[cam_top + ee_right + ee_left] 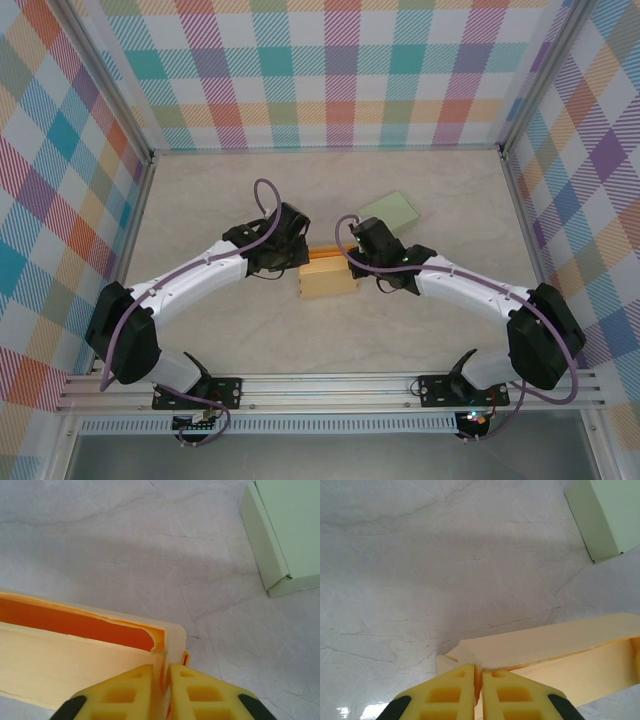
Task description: Fold the paper box
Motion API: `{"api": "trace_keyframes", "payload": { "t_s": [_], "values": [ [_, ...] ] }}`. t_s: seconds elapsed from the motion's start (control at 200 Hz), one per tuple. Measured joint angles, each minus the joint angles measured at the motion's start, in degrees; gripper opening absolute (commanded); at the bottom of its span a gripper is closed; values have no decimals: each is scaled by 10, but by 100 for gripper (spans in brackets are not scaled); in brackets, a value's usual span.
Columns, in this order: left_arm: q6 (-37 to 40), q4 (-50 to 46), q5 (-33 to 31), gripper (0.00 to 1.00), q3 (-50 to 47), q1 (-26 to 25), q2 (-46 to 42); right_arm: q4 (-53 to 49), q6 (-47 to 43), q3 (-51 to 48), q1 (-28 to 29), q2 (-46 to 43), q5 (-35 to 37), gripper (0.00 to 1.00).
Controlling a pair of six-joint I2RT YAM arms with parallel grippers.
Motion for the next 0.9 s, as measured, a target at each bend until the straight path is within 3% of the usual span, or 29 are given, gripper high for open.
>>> {"api": "trace_keyframes", "payload": {
  "t_s": [0.315, 0.9],
  "values": [
    [-2, 3, -4, 10, -5, 0, 0, 6, 0, -4, 8, 0, -6, 32],
    [-2, -19, 8, 8, -5, 0, -5, 30, 0, -7, 21, 17, 27, 28]
  ]
}}
